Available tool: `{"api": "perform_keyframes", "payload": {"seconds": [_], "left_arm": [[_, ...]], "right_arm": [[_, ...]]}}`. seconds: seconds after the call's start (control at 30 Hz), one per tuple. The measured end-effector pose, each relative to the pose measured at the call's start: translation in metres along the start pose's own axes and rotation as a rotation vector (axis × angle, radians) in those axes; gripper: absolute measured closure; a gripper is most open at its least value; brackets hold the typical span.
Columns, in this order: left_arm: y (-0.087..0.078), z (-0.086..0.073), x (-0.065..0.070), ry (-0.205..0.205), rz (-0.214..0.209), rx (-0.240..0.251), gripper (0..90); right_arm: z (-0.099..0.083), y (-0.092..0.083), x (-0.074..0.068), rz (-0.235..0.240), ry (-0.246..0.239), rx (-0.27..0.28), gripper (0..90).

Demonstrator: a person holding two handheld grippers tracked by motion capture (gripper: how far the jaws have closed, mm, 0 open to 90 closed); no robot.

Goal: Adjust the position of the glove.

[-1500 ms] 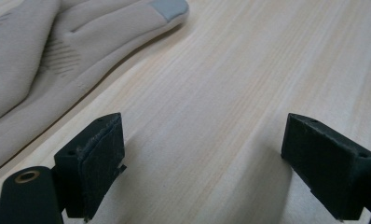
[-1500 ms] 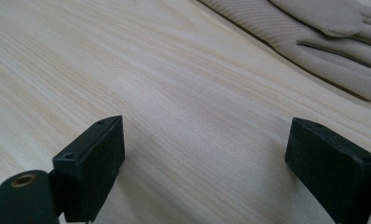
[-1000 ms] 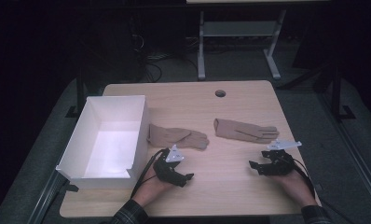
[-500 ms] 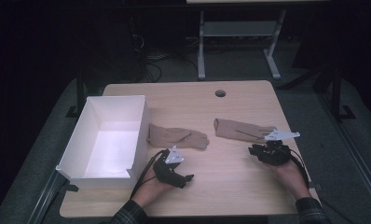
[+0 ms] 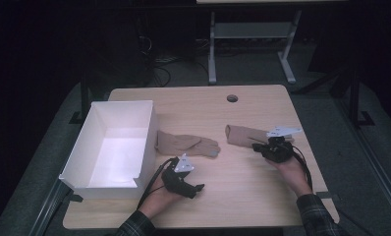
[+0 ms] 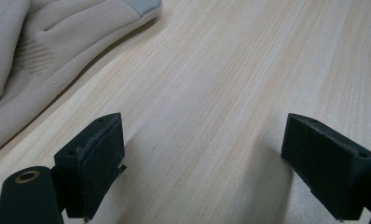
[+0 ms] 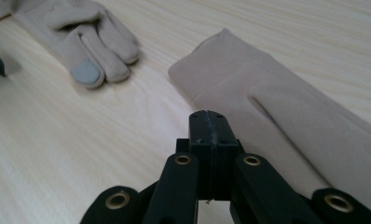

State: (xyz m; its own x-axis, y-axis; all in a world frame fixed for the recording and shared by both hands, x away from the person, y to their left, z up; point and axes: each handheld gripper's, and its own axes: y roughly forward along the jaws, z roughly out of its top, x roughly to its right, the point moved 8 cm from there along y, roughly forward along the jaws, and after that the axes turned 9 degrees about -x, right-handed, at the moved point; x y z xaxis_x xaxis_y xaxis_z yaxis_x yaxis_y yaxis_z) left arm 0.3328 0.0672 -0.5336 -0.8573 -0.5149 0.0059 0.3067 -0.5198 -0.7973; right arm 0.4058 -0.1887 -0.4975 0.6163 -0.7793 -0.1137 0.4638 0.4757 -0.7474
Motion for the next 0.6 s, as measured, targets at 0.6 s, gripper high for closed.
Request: {"api": "perform_keyframes", "payload": {"seconds": [0.6], "left_arm": [[0.000, 0.000, 0.000, 0.002, -0.001, 0.000, 12.4]], "right_arm": [[0.026, 0.045, 0.010, -0.012, 0.017, -0.015, 90.0]]}}
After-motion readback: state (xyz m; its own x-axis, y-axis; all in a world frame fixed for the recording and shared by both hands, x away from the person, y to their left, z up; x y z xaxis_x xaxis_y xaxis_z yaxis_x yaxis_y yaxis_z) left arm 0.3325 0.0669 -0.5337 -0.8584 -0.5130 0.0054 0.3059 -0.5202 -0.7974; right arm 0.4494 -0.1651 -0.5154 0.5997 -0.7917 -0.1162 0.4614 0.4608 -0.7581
